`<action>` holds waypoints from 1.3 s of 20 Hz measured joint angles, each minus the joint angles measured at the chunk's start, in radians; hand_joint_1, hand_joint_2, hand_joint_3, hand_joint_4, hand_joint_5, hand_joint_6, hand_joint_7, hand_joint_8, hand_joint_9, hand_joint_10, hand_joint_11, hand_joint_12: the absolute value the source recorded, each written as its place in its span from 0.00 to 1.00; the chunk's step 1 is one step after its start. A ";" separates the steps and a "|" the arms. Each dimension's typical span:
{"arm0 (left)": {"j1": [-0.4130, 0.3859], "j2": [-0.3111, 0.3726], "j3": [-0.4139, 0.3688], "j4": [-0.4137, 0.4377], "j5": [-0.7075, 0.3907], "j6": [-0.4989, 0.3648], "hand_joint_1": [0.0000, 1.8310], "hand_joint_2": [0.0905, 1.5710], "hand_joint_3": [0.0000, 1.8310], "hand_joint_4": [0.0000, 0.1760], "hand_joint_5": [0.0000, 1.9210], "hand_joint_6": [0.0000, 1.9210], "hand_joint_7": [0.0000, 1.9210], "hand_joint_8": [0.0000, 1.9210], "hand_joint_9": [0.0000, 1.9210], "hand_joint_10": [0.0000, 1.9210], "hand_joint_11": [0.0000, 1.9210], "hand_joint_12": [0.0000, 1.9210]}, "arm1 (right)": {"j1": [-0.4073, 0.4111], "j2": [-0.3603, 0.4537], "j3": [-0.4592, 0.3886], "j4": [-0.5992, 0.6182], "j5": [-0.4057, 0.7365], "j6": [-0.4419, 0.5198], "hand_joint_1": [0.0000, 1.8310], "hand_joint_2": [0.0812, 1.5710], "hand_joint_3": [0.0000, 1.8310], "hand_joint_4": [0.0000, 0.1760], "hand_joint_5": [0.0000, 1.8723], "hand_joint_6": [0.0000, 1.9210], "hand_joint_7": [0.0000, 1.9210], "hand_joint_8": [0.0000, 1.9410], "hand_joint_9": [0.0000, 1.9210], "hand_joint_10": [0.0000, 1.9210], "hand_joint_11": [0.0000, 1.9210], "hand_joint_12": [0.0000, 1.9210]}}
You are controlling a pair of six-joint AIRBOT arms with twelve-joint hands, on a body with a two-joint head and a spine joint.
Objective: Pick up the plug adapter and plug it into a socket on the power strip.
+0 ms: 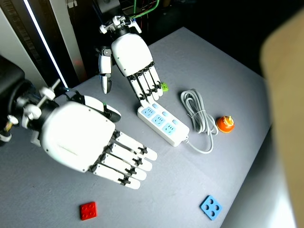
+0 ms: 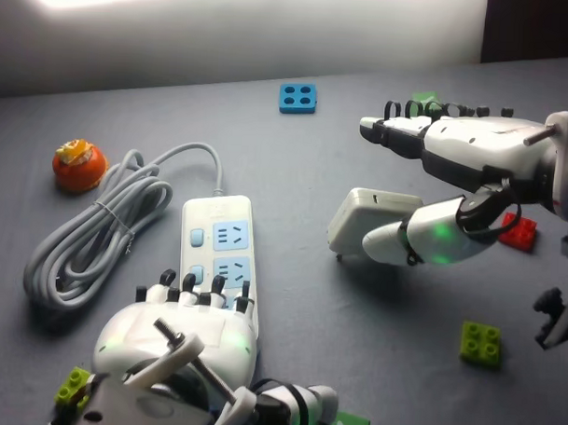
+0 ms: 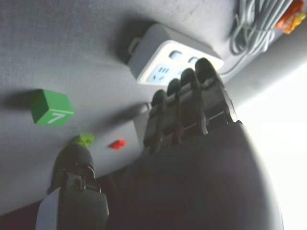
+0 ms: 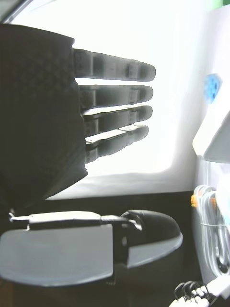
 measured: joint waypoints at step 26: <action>0.087 -0.018 0.010 0.053 0.051 -0.027 0.01 0.73 0.00 0.00 0.04 0.00 0.04 0.00 0.04 0.00 0.00 0.16 | -0.044 -0.208 0.282 0.054 -0.169 0.022 0.37 0.69 0.00 0.00 0.00 0.00 0.00 0.00 0.00 0.00 0.01 0.02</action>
